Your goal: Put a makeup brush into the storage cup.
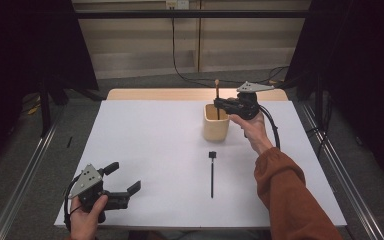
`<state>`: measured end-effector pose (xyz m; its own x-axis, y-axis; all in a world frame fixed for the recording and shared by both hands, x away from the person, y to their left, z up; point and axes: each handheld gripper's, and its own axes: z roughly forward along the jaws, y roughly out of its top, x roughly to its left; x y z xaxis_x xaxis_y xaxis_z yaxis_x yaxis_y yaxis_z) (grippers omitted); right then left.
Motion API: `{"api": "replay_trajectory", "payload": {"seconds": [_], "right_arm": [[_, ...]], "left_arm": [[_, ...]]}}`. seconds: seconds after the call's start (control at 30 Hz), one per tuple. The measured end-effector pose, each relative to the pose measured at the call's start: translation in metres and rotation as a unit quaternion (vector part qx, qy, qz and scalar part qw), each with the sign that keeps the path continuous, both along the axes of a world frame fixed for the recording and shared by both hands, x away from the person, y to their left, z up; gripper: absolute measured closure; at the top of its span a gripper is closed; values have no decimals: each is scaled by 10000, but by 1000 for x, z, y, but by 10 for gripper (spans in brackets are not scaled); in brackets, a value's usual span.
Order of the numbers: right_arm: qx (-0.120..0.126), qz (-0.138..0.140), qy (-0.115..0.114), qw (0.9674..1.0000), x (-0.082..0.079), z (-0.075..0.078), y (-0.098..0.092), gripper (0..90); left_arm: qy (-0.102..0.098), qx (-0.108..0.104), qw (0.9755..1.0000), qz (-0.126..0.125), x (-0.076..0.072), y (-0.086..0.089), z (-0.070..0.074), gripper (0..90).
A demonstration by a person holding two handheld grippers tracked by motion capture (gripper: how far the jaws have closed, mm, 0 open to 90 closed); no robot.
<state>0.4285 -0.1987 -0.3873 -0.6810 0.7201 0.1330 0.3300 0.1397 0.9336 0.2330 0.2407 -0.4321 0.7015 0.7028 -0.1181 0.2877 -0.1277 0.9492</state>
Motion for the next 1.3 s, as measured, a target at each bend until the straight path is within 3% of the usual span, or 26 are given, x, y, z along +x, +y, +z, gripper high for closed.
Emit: {"api": "replay_trajectory", "payload": {"seconds": [0.6,0.93,1.0,1.2,1.3], "right_arm": [[-13,-39,135,9999,-2,-17,-6,834],[59,-62,178,9998,-3,-19,-8,820],[95,-101,213,9997,-4,-19,-9,751],[135,-87,204,9997,-7,-19,-10,656],[156,-44,155,9997,-9,-16,-11,528]], "left_arm": [[-6,60,10000,38,0,1,0,19],[41,-8,9999,92,0,3,0,19],[41,-2,9999,92,0,3,0,19],[64,-31,10000,55,0,2,0,19],[35,-25,10000,63,0,2,0,20]]}}
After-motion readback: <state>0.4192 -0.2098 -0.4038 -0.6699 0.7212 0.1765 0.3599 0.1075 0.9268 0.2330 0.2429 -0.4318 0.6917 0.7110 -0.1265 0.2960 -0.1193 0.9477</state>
